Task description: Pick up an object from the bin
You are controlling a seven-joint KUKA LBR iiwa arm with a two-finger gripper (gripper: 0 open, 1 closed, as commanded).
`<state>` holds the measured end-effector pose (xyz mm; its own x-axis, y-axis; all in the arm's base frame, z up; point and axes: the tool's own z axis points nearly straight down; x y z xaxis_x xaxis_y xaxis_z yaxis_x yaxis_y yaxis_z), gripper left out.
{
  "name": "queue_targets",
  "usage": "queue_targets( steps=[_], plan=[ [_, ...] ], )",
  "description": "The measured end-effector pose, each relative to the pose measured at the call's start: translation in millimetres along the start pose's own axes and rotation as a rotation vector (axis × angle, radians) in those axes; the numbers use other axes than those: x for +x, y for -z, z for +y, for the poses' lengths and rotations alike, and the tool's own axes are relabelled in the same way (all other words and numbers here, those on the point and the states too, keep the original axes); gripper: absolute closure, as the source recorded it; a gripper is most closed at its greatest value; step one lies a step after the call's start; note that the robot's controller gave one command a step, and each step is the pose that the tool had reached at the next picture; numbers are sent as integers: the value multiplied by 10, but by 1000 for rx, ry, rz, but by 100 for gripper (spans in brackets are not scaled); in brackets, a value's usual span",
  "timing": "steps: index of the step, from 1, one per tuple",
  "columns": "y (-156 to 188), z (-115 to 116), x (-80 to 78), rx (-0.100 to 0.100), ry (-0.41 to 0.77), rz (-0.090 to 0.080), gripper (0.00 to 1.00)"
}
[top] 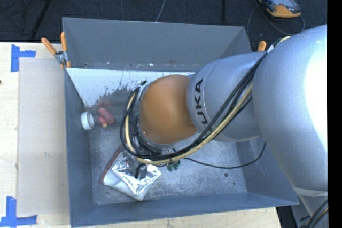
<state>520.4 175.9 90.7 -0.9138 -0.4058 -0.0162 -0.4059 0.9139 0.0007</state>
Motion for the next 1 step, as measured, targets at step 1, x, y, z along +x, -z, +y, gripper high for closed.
queue_targets(
  steps=[1],
  plan=[
    [1410, -13, -150, 1, 20, 7, 100]
  ],
)
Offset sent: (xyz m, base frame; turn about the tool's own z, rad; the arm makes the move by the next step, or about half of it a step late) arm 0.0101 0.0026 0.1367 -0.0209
